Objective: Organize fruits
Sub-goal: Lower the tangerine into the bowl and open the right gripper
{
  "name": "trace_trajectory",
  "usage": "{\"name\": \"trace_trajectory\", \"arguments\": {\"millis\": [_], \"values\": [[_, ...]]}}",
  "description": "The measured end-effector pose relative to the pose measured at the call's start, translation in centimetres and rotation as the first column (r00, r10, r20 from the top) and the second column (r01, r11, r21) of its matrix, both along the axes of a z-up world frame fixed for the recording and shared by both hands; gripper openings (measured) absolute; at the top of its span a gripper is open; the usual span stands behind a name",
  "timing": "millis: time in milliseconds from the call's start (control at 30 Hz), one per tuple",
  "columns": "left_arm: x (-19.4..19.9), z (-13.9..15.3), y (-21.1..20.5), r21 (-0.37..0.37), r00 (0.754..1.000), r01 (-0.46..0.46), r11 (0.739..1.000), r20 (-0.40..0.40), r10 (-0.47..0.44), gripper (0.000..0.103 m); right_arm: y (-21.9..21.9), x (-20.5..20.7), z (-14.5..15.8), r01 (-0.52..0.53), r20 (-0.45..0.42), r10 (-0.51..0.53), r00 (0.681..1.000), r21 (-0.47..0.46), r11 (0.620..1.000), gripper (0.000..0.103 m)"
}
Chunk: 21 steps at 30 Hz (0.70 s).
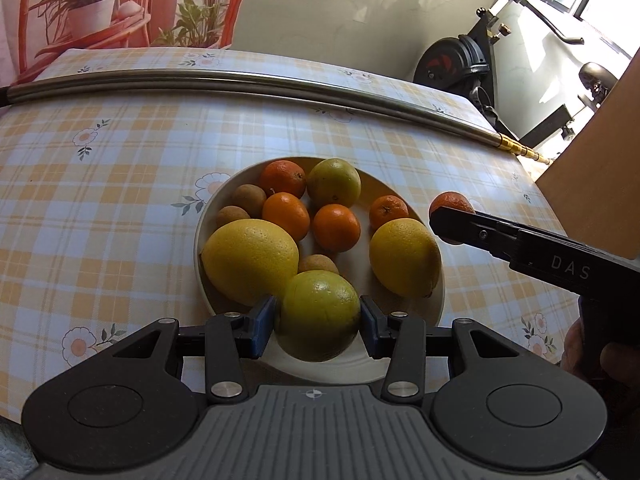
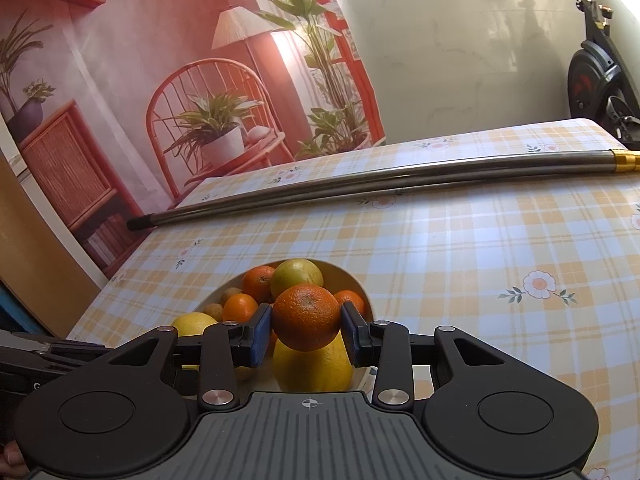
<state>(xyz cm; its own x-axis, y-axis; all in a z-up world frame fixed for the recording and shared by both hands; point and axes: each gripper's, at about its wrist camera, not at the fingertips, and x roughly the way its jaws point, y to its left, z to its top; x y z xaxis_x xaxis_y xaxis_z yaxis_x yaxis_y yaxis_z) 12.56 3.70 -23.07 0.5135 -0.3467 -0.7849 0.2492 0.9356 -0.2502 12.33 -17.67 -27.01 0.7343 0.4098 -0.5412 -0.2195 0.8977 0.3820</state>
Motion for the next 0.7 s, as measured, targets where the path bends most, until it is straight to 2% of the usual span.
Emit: {"name": "trace_trajectory", "arguments": {"millis": [400,700], "values": [[0.3,-1.2,-0.5,0.077,1.000,0.013,0.997,-0.014,-0.012,0.047,-0.1,-0.4,-0.4,0.006,-0.004,-0.006,1.000,0.010,1.000,0.034],[0.3,-1.4,-0.9,0.083,1.000,0.023,0.996,0.007,-0.024,0.048,-0.1,-0.3,-0.6,0.006,-0.008,-0.006,1.000,0.012,1.000,0.034]]}}
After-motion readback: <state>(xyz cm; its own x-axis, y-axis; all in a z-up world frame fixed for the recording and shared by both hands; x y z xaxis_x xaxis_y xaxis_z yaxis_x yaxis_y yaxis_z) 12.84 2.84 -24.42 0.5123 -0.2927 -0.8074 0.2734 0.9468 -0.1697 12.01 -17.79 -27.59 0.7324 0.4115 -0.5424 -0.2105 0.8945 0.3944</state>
